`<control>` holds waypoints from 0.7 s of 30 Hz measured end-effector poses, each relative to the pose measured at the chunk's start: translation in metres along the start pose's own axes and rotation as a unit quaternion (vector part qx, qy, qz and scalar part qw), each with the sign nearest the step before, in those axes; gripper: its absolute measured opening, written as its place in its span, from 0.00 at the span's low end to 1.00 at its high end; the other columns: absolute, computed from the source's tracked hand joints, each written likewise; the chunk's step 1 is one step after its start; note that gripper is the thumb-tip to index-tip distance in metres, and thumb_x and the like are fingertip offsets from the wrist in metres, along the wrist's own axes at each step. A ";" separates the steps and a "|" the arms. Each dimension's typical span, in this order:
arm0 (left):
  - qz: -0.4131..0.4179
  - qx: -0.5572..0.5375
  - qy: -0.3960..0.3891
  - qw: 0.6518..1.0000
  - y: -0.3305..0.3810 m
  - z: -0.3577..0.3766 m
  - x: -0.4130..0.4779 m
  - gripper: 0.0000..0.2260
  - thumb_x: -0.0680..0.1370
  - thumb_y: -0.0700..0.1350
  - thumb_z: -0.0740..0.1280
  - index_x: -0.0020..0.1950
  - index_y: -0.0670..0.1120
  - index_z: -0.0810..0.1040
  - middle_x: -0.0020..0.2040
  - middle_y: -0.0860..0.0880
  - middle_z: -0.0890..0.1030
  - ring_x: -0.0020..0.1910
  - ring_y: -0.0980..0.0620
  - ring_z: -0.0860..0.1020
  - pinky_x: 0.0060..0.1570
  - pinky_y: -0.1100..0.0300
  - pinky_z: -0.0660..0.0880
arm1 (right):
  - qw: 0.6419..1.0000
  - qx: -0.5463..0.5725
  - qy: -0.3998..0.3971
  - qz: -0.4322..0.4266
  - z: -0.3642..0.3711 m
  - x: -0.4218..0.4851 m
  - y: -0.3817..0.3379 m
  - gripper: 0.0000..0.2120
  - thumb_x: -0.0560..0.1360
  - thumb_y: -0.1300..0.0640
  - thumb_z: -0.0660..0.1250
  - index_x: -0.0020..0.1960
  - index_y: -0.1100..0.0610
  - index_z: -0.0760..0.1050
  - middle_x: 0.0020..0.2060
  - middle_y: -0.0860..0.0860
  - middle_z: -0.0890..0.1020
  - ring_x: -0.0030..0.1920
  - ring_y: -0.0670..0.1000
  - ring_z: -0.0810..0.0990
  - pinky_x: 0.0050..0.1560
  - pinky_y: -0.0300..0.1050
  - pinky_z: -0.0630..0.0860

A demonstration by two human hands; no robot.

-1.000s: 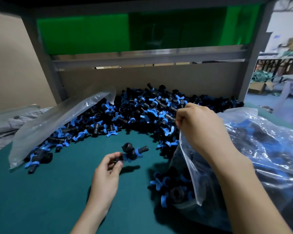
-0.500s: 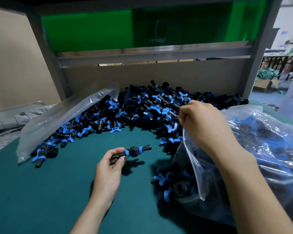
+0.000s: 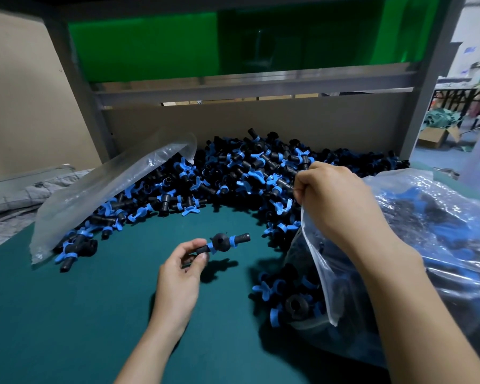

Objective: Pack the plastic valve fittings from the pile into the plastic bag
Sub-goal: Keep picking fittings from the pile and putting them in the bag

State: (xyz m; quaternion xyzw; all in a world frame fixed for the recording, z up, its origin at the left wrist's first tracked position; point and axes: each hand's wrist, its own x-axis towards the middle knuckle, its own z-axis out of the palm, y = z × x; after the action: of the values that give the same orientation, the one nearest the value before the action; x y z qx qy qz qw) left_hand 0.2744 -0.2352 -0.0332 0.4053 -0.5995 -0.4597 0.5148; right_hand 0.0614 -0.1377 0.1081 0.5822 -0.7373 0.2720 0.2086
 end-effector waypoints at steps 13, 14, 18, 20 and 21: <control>0.020 0.014 -0.009 1.000 0.002 0.000 -0.001 0.06 0.80 0.47 0.66 0.52 0.50 0.82 0.44 0.55 0.85 0.42 0.64 0.80 0.42 0.77 0.70 | 1.000 0.010 0.007 -0.003 -0.001 -0.001 -0.001 0.20 0.72 0.68 0.59 0.30 0.47 0.64 0.38 0.46 0.74 0.39 0.53 0.74 0.42 0.45 0.62; 0.022 0.018 -0.007 1.000 0.004 0.001 -0.003 0.07 0.80 0.49 0.65 0.52 0.50 0.82 0.42 0.56 0.84 0.40 0.64 0.79 0.41 0.76 0.70 | 1.000 0.011 0.011 -0.004 -0.001 -0.001 -0.001 0.19 0.72 0.68 0.59 0.30 0.47 0.65 0.37 0.46 0.73 0.38 0.53 0.74 0.41 0.45 0.62; 0.034 -0.001 -0.039 0.999 0.026 0.008 -0.019 0.09 0.78 0.52 0.64 0.50 0.51 0.83 0.40 0.60 0.84 0.39 0.65 0.79 0.41 0.77 0.70 | 0.998 0.061 0.014 0.002 -0.005 -0.004 -0.008 0.17 0.70 0.69 0.59 0.29 0.49 0.67 0.35 0.46 0.73 0.37 0.52 0.74 0.38 0.45 0.63; 0.035 -0.024 -0.083 0.996 0.040 0.018 -0.031 0.10 0.77 0.52 0.65 0.50 0.50 0.83 0.43 0.58 0.85 0.41 0.64 0.79 0.43 0.75 0.72 | 0.994 0.102 0.020 0.027 -0.009 -0.002 -0.009 0.17 0.69 0.69 0.57 0.28 0.50 0.67 0.36 0.47 0.75 0.38 0.51 0.74 0.37 0.45 0.64; 0.037 -0.034 -0.111 0.993 0.049 0.025 -0.038 0.10 0.76 0.52 0.65 0.50 0.50 0.83 0.44 0.57 0.85 0.41 0.64 0.80 0.43 0.75 0.72 | 0.992 0.122 0.025 0.038 -0.012 0.000 -0.010 0.17 0.68 0.69 0.57 0.28 0.49 0.66 0.37 0.48 0.76 0.39 0.52 0.74 0.37 0.46 0.66</control>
State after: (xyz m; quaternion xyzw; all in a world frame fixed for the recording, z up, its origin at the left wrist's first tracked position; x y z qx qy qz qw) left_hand 0.2546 -0.1836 0.0043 0.3118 -0.6518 -0.5021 0.4753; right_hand 0.0707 -0.1314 0.1191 0.5678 -0.7146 0.3822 0.1444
